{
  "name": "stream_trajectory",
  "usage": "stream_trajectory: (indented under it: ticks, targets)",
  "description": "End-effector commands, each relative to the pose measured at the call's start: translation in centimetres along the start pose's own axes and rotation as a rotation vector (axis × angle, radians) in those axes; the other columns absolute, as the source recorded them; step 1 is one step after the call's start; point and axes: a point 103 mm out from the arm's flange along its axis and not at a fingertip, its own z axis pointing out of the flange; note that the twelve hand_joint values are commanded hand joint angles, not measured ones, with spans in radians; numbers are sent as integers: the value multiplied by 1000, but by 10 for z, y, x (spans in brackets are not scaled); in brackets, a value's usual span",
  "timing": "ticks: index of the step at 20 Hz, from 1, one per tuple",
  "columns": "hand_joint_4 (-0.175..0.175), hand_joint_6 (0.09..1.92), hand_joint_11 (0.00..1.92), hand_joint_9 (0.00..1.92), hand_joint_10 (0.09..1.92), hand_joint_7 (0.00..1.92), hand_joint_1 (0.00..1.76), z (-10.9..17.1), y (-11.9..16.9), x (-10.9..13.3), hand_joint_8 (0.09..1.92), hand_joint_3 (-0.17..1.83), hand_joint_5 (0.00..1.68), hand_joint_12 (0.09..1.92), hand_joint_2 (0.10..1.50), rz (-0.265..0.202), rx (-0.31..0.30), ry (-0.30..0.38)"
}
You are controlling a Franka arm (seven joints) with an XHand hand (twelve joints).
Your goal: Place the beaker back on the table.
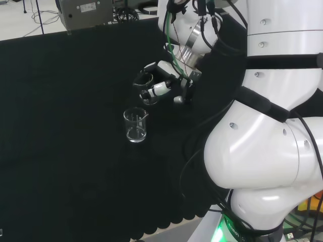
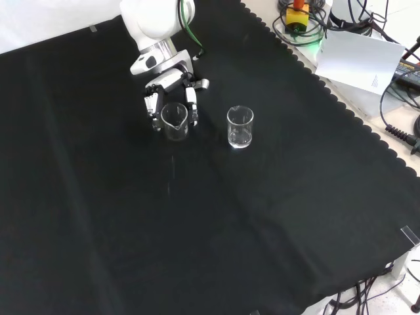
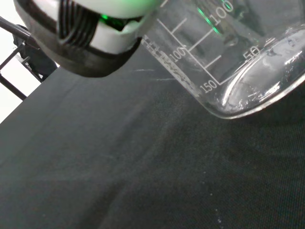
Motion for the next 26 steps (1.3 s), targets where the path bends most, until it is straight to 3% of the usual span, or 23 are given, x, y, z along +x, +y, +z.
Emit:
stream_trajectory:
  ticks: [1, 5, 7, 12, 18, 22, 26]
  targets:
    - [-175, 533, 1289, 1585, 413, 1325, 1308, 4, 0, -5, 493, -175, 1266, 667, 1062, 20, 11, -3]
    - [-175, 581, 1277, 1561, 364, 1296, 1305, 4, -2, -7, 539, -175, 1240, 670, 1071, 33, 26, -29]
    - [-175, 684, 1271, 1476, 310, 1226, 1295, 4, -4, -8, 649, -139, 1178, 693, 1079, 32, 39, -50]
    - [-55, 767, 1038, 1274, 282, 1004, 1157, 1, -10, -9, 745, -174, 1141, 938, 1116, 35, 44, -75]
    - [7, 794, 892, 1207, 299, 933, 1128, -3, -14, -8, 753, -175, 1121, 1059, 1123, 48, 54, -112]
    - [-19, 883, 732, 1099, 356, 854, 1127, -4, -16, -8, 754, -175, 881, 1170, 989, 85, 81, -130]
    - [-27, 900, 607, 957, 462, 749, 1077, -5, -18, -14, 761, -175, 785, 1253, 970, 129, 92, -91]
